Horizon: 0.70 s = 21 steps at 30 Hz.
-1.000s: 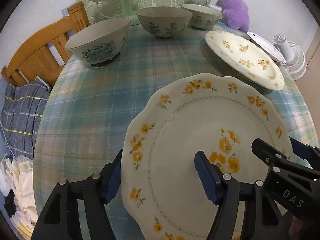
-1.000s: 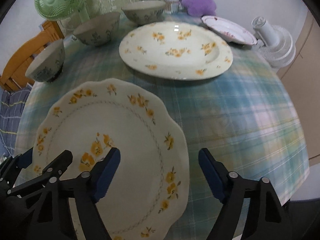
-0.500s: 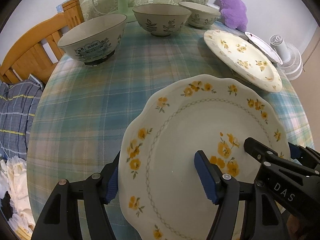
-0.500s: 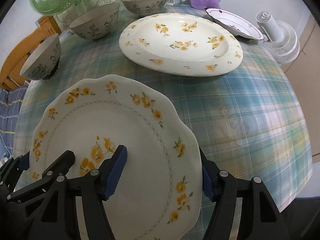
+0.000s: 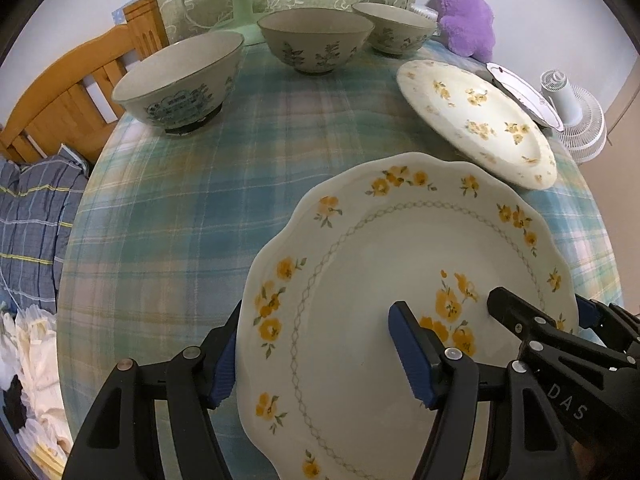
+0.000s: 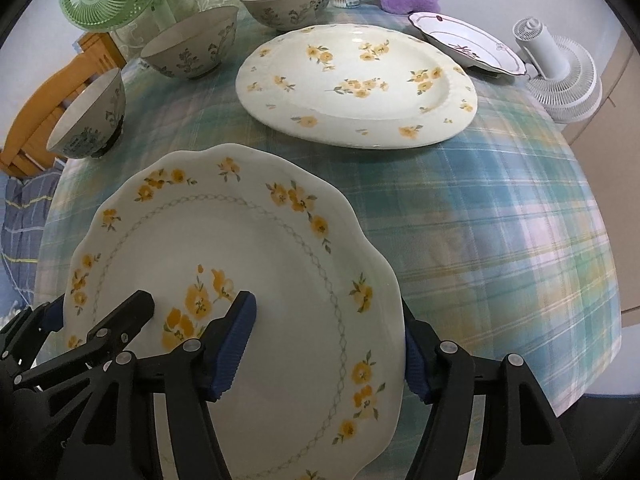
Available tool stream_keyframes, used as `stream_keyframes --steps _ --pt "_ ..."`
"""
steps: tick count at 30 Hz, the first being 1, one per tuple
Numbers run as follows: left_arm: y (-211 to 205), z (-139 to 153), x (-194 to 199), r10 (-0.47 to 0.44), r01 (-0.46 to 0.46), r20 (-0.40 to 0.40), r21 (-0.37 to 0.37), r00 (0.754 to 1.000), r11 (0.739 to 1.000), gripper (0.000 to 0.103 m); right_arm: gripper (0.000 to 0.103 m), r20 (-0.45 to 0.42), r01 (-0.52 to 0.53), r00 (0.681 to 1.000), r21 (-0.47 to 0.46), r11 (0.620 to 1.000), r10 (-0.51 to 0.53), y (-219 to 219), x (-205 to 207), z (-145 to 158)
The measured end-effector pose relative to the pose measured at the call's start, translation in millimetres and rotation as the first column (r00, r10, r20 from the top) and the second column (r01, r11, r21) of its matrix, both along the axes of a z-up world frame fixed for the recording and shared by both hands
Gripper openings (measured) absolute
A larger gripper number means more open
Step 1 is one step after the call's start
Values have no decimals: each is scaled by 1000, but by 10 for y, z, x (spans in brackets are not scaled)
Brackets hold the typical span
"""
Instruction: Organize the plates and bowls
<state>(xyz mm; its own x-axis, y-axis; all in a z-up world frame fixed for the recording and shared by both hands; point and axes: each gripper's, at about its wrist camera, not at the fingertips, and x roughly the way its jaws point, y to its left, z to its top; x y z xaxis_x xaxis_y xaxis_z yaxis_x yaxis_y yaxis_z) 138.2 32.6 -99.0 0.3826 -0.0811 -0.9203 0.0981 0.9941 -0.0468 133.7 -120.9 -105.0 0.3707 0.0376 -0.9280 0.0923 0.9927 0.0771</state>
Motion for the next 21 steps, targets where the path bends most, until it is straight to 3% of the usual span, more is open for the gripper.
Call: stream_keyframes --steps 3,21 --pt "-125 42 -17 1 -2 45 23 999 1000 69 70 4 -8 1000 6 1000 8 -121 -2 35" --pt "-1003 141 -188 42 -43 81 13 996 999 69 70 52 -48 998 -6 999 48 -1018 -25 243"
